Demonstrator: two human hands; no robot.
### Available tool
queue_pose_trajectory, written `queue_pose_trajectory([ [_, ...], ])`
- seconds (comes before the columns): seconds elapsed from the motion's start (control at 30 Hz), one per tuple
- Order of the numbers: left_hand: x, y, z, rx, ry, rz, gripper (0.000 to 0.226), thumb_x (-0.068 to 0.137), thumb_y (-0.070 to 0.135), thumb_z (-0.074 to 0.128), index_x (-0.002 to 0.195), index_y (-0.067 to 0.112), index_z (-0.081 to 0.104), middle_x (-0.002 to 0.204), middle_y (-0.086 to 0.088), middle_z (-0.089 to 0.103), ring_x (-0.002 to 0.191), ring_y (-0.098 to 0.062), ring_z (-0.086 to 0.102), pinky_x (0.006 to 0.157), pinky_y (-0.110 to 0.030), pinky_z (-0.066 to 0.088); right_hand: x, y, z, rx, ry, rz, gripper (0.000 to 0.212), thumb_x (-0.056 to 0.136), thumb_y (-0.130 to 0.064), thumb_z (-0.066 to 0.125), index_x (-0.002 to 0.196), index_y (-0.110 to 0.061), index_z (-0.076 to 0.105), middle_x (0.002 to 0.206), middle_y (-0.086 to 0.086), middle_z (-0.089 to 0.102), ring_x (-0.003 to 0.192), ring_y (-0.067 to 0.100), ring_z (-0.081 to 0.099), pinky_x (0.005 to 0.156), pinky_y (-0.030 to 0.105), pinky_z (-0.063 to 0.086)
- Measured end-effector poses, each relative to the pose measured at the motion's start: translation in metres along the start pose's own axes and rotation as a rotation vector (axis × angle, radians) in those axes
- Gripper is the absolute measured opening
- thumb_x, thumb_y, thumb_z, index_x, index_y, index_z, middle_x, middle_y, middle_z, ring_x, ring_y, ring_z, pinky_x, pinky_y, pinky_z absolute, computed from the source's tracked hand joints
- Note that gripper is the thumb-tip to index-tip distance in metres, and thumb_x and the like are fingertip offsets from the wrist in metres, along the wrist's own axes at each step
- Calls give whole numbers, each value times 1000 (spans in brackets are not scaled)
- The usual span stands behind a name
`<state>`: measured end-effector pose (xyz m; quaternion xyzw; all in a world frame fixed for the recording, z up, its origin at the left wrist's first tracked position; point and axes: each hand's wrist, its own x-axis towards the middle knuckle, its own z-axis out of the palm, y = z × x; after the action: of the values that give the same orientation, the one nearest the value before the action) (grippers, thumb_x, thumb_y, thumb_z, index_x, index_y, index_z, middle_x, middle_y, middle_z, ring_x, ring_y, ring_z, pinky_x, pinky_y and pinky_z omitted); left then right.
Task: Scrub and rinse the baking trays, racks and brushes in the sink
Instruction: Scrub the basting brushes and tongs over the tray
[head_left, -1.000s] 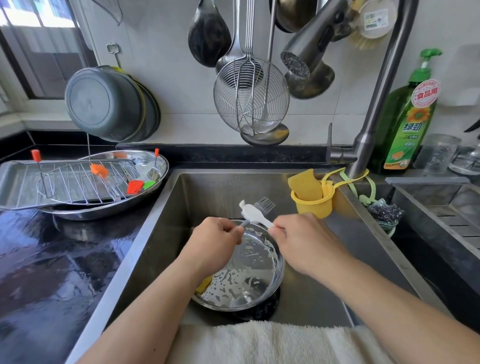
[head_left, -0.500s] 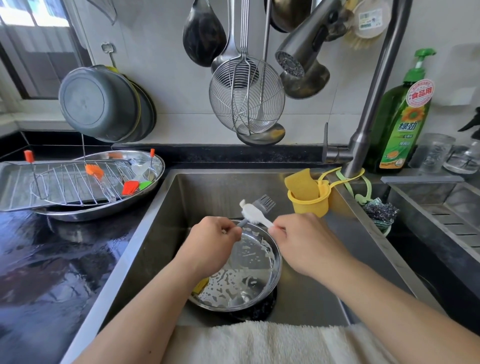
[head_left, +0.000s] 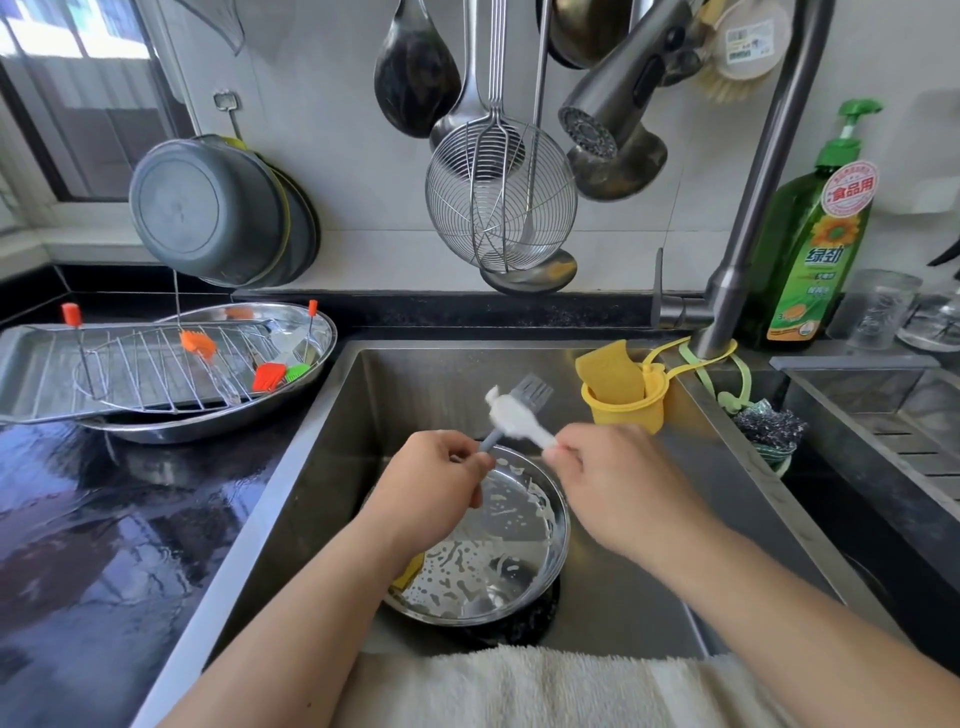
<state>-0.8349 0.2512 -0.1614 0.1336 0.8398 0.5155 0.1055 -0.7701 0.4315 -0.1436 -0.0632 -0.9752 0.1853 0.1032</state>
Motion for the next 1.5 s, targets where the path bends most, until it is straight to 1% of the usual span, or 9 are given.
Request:
queue_pose_trajectory([
  [0.23, -4, 8, -2, -586, -219, -85, 28, 93, -12, 42, 106, -4, 65, 77, -11, 64, 43, -14, 37, 39, -19, 24, 6, 6, -4, 47, 9, -17, 39, 102, -39, 51, 70, -17, 51, 65, 0, 51, 64, 25, 49, 53, 36, 37],
  [0.47, -2, 5, -7, -638, -278, -76, 37, 91, -8, 43, 116, -1, 69, 79, -14, 58, 38, -11, 26, 40, -16, 16, 10, 15, -11, 111, 50, 25, 41, 101, -38, 53, 66, -18, 49, 65, 1, 52, 66, 29, 52, 56, 37, 41],
  [0.6, -4, 7, -14, -590, -312, -85, 25, 88, -6, 36, 88, -1, 60, 61, -5, 44, 39, -10, 21, 39, -15, 16, -3, 2, -5, 87, -78, -113, 33, 100, -37, 53, 72, -20, 59, 61, 0, 52, 61, 23, 50, 54, 39, 40],
  [0.73, -2, 7, -13, -658, -319, -99, 44, 80, -10, 34, 102, 0, 71, 79, -6, 54, 43, -10, 22, 39, -15, 18, 10, 12, -11, 119, 47, -24, 37, 101, -37, 53, 70, -16, 56, 64, 0, 54, 66, 27, 53, 60, 44, 47],
  [0.93, -2, 7, -17, -768, -405, -142, 46, 68, -2, 40, 104, 0, 68, 78, -9, 46, 49, -9, 31, 36, -16, 24, 0, -3, -1, 126, -52, -117, 32, 100, -36, 53, 73, -19, 59, 62, 0, 52, 64, 25, 52, 58, 43, 44],
  [1.1, -2, 7, -18, -910, -477, -157, 54, 64, -5, 43, 111, -3, 70, 96, -12, 59, 85, -17, 66, 74, -37, 61, 0, 0, 1, 169, -30, -159, 36, 100, -33, 53, 67, -20, 55, 59, -1, 52, 60, 20, 49, 56, 38, 41],
  [1.3, -4, 12, -22, -1072, -584, -158, 65, 64, -1, 36, 124, -9, 60, 125, -23, 59, 122, -34, 60, 113, -57, 46, -1, -3, 0, 113, -44, -131, 35, 100, -38, 52, 71, -18, 57, 61, 0, 52, 64, 20, 51, 54, 37, 35],
  [1.4, -2, 9, -23, -1203, -520, -211, 66, 79, 10, 32, 136, -13, 55, 130, -25, 61, 134, -41, 56, 113, -59, 44, -14, -15, 5, 174, -173, -281, 38, 100, -38, 53, 68, -18, 55, 60, 0, 51, 61, 17, 49, 57, 37, 38],
  [1.5, 0, 6, -23, -1230, -433, -217, 66, 86, 18, 33, 141, -13, 53, 126, -25, 65, 123, -39, 62, 113, -58, 44, -22, -20, 10, 154, -326, -344, 35, 99, -41, 55, 71, -21, 57, 60, -1, 50, 64, 18, 51, 64, 40, 42],
])
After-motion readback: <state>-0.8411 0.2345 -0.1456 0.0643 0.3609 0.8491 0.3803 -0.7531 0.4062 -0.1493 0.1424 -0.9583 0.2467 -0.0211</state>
